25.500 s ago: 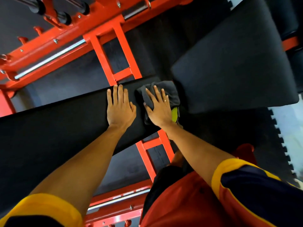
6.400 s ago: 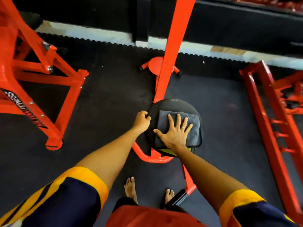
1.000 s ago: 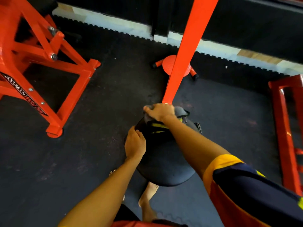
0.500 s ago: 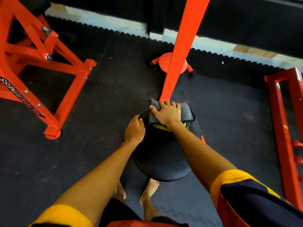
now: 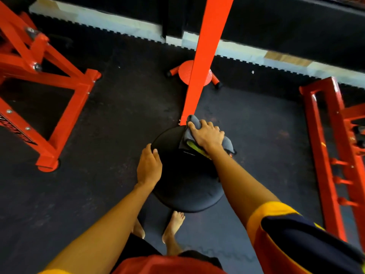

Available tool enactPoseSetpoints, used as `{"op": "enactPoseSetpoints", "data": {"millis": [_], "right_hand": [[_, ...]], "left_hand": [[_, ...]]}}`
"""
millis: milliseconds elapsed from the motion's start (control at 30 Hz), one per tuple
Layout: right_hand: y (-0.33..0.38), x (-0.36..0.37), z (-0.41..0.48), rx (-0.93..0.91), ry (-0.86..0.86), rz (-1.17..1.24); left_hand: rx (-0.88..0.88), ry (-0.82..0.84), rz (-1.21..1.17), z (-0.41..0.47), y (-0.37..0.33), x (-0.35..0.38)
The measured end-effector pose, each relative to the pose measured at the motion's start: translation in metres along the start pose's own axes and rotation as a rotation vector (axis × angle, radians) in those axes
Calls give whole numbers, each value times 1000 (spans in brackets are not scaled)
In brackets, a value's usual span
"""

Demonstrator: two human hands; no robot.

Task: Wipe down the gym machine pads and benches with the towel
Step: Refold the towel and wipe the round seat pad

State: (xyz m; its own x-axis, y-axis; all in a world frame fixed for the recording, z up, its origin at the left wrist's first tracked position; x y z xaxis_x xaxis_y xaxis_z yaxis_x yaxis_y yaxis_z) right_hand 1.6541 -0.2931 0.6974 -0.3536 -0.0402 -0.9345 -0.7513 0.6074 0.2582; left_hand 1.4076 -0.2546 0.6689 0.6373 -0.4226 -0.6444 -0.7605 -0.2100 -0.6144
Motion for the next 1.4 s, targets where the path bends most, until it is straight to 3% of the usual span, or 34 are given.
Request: {"op": "enactPoseSetpoints", "data": {"millis": [167,333,500,667,800,900,967,1133,1200,1400], "right_hand": [[63,33,-13,-307,-25,-118],[47,43,-82,-567,-135,-124],[2,21,-56,-442,-115,-158],[56,13,8,-315,25,-174],[147,43,1,-704,205,-333],[162,50,-9,-924,247,-397],[153,40,1,-907,207,-396],[95,13,49,-403,247,-223],[89,11,50,-329,245,-221],[148,44,-4,-711,89,-398]], "left_hand": [[46,14,58,4,9,-13],[79,15,31,21,-10,-4],[53,18,31,24,-16,2],[-49,-60,-24,6,1,5],[-26,-111,-44,-4,6,7],[-42,-124,-38,-14,10,7],[-109,-162,-144,-17,15,5],[-122,-146,-183,-15,15,6],[-117,-145,-159,-13,13,5],[-72,-178,-106,-12,16,8]]}}
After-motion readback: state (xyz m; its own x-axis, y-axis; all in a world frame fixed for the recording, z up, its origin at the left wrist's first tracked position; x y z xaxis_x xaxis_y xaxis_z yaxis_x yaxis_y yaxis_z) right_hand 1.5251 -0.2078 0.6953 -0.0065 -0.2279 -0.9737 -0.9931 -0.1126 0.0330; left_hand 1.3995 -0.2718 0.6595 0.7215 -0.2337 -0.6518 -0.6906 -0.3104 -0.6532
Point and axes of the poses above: each hand's wrist, its own z-axis towards the middle knuckle, its own x-axis out of the palm, y = z × x, the point moved 5 cm from there along z, towards the middle knuckle, and after that the axes turned 12 degrees about -x, right-handed, at the moved point
